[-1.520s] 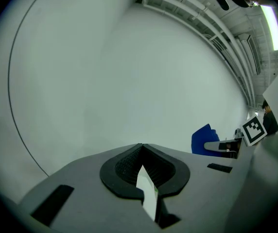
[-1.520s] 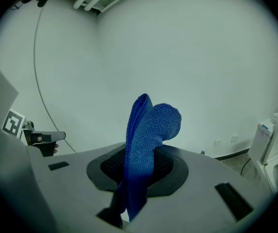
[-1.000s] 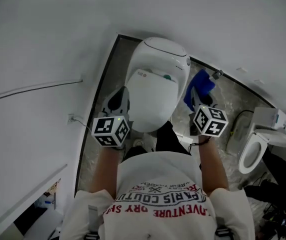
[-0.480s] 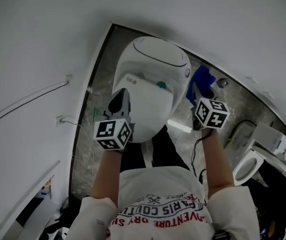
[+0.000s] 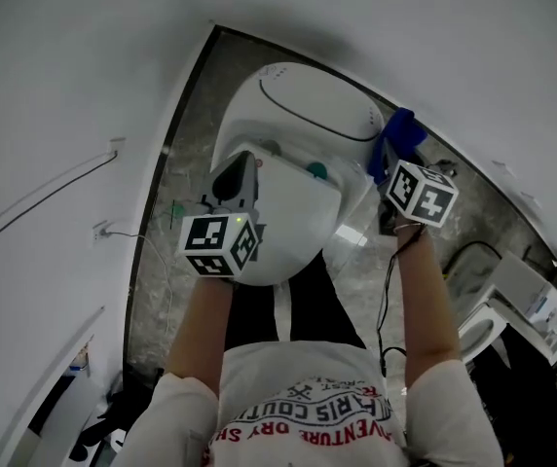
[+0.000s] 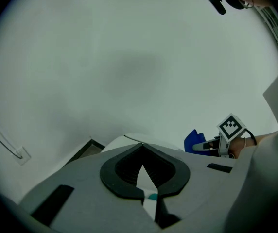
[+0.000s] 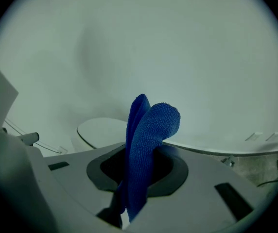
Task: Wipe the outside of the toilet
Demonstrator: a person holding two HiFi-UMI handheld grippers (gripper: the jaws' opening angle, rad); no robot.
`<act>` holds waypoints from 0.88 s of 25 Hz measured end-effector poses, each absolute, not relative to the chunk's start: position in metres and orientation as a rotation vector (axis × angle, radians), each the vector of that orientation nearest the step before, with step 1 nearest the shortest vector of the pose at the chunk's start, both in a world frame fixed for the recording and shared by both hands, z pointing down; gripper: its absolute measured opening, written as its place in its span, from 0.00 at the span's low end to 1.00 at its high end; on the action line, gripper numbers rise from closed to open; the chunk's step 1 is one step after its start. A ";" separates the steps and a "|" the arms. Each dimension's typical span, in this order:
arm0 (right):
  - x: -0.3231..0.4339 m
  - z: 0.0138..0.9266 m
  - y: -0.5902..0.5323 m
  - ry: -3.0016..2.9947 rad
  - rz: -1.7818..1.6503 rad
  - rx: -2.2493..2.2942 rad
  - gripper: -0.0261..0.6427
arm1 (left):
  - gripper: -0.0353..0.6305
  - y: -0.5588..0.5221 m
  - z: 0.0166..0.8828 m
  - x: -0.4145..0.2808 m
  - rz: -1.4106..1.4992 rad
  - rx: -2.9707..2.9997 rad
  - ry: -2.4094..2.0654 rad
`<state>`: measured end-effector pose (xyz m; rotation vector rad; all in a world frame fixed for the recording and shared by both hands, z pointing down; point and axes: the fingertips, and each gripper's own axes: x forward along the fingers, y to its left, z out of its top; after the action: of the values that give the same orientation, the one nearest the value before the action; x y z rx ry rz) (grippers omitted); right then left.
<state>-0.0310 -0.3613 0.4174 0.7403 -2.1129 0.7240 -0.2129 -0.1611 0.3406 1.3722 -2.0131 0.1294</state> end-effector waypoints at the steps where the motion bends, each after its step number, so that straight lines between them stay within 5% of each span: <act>1: -0.036 0.420 -0.362 -2.111 0.741 0.734 0.15 | 0.06 -0.164 0.344 -0.216 0.125 1.372 -2.011; 22: -0.148 0.428 -0.359 -2.026 0.568 0.488 0.15 | 0.06 -0.137 0.391 -0.269 0.030 1.262 -1.999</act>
<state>-0.1483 -0.3588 0.4280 0.4880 -2.0258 0.5682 -0.2693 -0.1366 0.3909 1.2616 -1.9992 0.0299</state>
